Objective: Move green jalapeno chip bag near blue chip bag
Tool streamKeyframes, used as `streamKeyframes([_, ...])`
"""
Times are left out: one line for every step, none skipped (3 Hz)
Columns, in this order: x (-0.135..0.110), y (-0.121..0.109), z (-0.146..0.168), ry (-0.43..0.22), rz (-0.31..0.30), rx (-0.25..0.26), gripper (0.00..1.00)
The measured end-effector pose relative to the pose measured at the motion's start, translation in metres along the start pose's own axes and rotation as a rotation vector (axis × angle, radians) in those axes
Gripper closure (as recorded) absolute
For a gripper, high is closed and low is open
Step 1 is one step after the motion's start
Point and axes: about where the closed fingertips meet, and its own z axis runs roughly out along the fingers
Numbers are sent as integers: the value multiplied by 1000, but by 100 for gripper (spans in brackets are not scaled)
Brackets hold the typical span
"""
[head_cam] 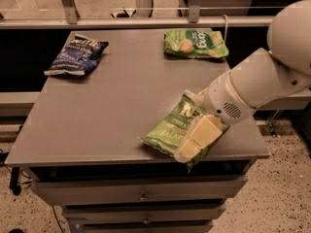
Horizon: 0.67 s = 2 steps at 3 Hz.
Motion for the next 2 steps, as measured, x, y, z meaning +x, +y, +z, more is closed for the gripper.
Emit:
streamKeyframes([2, 13, 13, -7, 1, -9, 18])
streamKeyframes([5, 26, 20, -6, -5, -5, 41])
